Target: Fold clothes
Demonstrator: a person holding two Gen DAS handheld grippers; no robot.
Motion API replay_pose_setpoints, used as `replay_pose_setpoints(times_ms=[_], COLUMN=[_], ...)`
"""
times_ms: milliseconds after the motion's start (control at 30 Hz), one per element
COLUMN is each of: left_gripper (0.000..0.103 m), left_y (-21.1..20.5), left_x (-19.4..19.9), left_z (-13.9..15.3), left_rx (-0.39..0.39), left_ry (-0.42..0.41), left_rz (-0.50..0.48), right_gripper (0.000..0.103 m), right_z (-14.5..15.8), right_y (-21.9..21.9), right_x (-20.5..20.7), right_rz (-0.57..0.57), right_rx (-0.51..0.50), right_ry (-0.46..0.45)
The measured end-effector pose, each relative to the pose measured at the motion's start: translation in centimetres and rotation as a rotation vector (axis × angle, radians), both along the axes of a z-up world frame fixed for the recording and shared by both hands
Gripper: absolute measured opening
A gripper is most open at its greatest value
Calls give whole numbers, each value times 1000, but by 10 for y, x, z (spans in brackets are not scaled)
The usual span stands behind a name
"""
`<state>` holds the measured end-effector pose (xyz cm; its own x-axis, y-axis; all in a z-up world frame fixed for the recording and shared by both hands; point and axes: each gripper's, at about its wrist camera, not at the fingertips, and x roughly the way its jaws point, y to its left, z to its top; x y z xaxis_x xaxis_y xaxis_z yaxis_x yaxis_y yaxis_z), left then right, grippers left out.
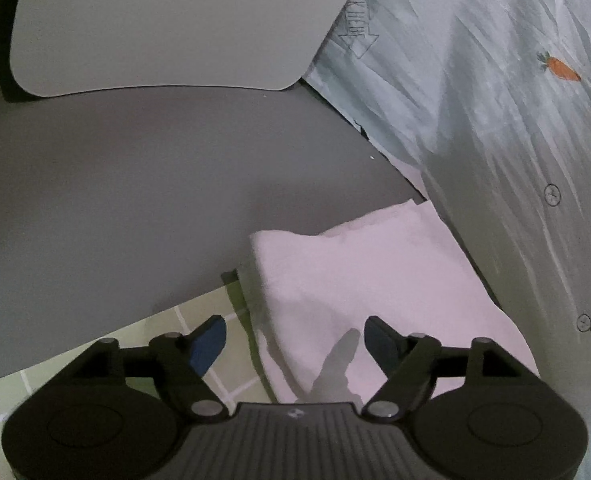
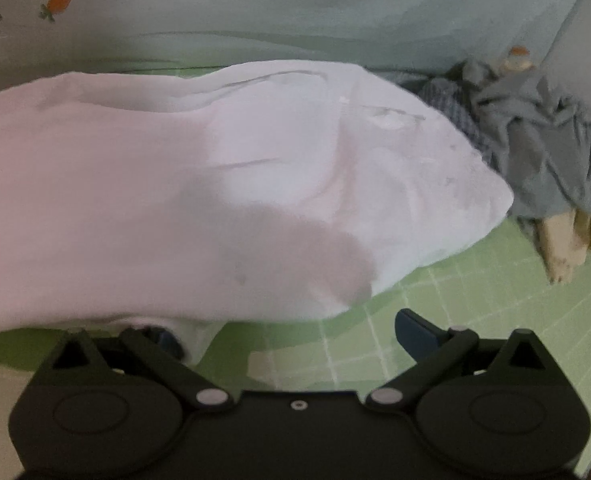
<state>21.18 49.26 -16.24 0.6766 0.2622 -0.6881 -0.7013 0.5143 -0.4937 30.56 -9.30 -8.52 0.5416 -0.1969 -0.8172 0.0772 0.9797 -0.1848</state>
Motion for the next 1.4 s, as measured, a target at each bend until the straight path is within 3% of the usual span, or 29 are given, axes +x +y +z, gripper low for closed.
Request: replay_pose_setpoints(times_ms=[167, 333, 467, 533, 600, 667, 767, 800, 833, 867, 1000, 1200, 1400], left_gripper=[80, 82, 81, 70, 62, 59, 50, 38, 26, 19, 9, 5, 4], left_y=[-4, -7, -8, -6, -5, -9, -14, -16, -15, -12, -4, -25, -92], left_x=[8, 14, 12, 9, 6, 8, 15, 17, 18, 17, 13, 19, 50], left_z=[2, 2, 3, 1, 0, -1, 1, 1, 1, -1, -4, 40, 112], left_rx=[53, 68, 55, 27, -27, -27, 17, 31, 22, -10, -95, 10, 135], left_ry=[30, 42, 32, 10, -26, -32, -2, 8, 9, -7, -59, -152, -289], left_rz=[-33, -24, -11, 8, 11, -5, -31, -39, -27, -6, 50, -53, -311], right_gripper=[103, 103, 100, 86, 78, 72, 72, 72, 72, 73, 73, 74, 86], right_z=[23, 45, 27, 11, -3, -16, -30, -32, -33, -34, -38, -40, -43], right_y=[-11, -16, -6, 2, 7, 10, 4, 3, 2, 3, 10, 10, 14], right_x=[-14, -5, 30, 43, 47, 47, 38, 36, 34, 34, 32, 28, 24], right_rz=[28, 0, -9, 2, 18, 29, 10, 8, 11, 21, 67, 60, 49], right_rx=[108, 227, 236, 225, 213, 206, 239, 249, 256, 252, 202, 202, 203], right_ry=[14, -139, -172, -140, -102, -67, -73, -79, -83, -85, -102, -132, -168])
